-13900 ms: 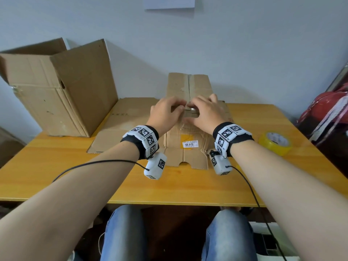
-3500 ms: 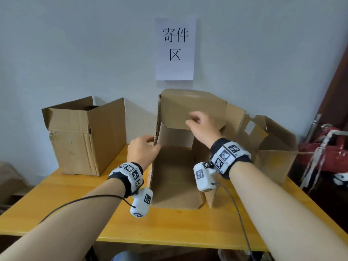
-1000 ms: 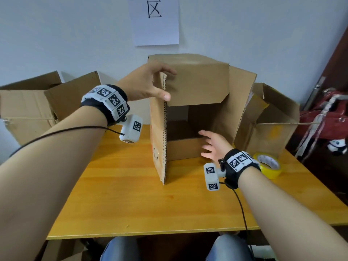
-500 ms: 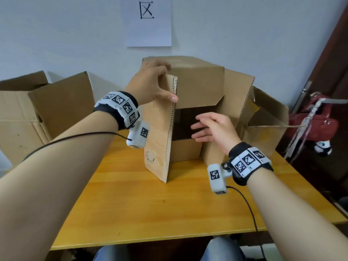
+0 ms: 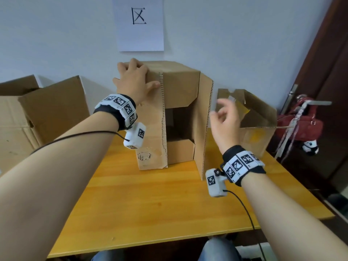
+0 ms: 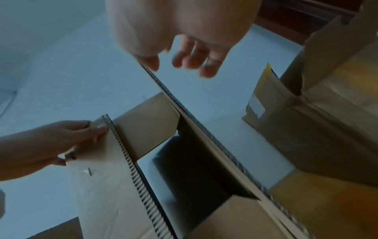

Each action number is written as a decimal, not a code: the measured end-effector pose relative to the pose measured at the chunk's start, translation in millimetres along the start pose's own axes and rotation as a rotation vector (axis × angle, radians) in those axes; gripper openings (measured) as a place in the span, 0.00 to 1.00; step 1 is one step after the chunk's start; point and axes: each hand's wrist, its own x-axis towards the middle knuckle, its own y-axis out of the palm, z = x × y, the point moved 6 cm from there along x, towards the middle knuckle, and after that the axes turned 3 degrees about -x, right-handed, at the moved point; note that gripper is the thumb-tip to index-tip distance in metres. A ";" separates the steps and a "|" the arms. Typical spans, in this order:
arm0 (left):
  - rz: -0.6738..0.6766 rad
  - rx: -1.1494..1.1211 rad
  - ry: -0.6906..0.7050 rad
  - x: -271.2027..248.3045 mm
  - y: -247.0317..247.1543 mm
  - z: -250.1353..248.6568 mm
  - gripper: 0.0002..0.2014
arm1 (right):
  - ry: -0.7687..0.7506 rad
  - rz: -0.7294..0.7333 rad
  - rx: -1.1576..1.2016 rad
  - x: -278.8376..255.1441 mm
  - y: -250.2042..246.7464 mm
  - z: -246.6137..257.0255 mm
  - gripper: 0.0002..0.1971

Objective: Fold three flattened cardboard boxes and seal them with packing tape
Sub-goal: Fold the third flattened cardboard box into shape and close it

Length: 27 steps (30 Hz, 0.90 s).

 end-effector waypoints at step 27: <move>-0.392 -0.910 -0.609 -50.8 -136.8 75.2 0.13 | -0.234 0.500 -0.514 -3.6 59.7 116.7 0.49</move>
